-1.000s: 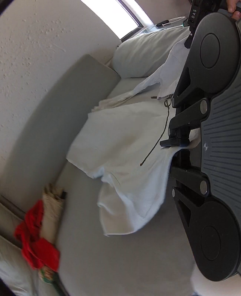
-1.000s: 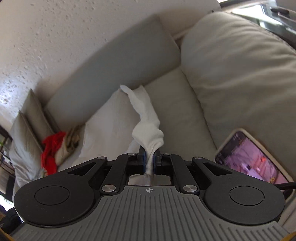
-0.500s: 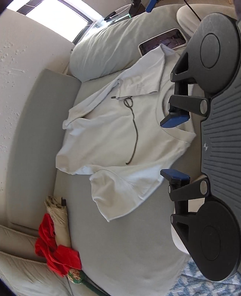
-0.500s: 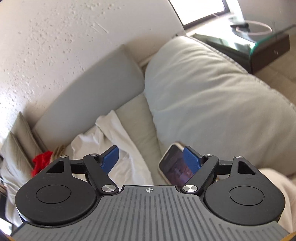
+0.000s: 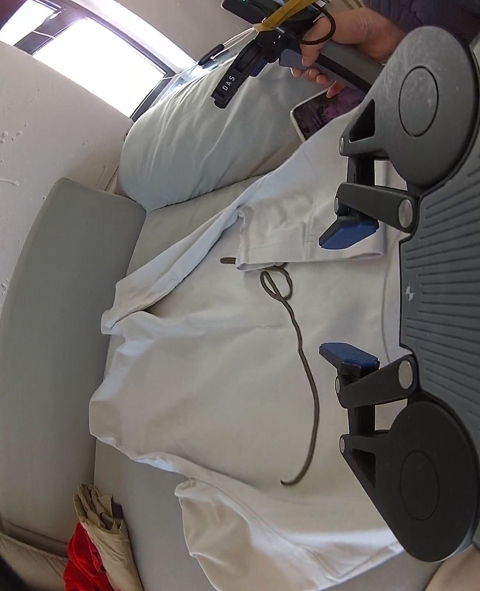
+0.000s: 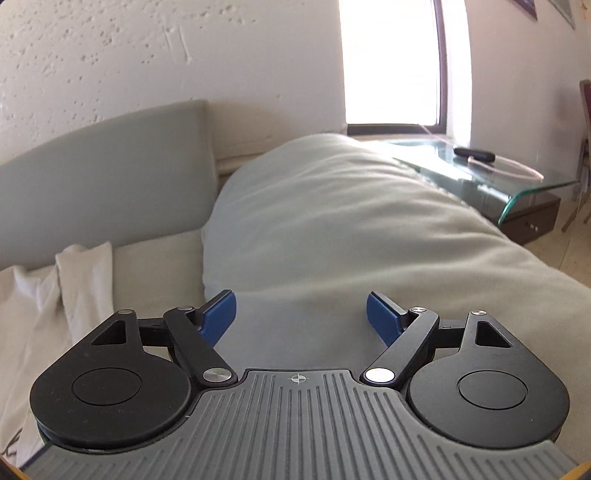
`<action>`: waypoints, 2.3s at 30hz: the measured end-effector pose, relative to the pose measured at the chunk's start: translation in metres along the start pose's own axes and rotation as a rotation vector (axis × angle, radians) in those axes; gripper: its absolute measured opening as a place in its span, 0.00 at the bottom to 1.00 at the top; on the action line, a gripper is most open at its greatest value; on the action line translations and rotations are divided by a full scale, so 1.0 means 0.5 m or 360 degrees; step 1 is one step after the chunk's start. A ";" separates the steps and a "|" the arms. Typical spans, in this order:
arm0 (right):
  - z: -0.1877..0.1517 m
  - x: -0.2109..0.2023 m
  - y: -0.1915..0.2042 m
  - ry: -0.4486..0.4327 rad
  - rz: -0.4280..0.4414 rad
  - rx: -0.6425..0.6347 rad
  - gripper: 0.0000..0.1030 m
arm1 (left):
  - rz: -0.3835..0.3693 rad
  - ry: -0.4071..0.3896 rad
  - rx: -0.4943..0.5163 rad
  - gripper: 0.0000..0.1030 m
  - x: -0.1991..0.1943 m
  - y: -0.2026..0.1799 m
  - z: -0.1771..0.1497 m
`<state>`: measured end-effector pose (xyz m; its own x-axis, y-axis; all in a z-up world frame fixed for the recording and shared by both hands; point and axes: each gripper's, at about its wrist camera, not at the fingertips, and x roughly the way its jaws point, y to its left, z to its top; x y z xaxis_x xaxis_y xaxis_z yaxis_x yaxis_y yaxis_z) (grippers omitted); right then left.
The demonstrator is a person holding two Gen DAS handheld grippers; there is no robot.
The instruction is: Fold clothes
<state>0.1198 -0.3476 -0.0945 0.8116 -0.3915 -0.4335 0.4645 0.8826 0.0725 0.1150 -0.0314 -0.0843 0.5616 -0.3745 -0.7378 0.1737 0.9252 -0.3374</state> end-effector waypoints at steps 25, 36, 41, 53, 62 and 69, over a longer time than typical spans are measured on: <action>-0.065 -0.081 0.129 0.0830 0.0693 -0.0360 0.48 | 0.0021 0.0040 -0.0273 0.57 -0.029 0.044 -0.032; -0.050 -0.092 0.086 0.0686 0.0294 -0.0409 0.16 | 0.0061 0.0061 -0.0188 0.57 -0.039 0.037 -0.054; -0.012 -0.146 0.083 0.0605 0.0621 -0.0318 0.37 | 0.0059 0.0059 -0.0198 0.57 -0.048 0.043 -0.065; -0.088 -0.106 0.256 0.0766 0.0748 -0.0726 0.16 | 0.0137 0.0015 -0.0239 0.56 -0.079 0.077 -0.084; 0.023 -0.056 0.062 0.0597 0.0136 -0.0372 0.05 | 0.0165 0.0013 -0.0194 0.56 -0.066 0.085 -0.083; 0.005 -0.042 0.037 0.0634 0.0088 -0.0465 0.42 | 0.0163 0.0018 -0.0155 0.56 -0.080 0.085 -0.085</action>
<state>0.1122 -0.3236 -0.0820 0.6073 -0.2626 -0.7498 0.2594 0.9576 -0.1252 0.0656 0.0203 -0.0941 0.5632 -0.2794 -0.7776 0.0364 0.9486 -0.3145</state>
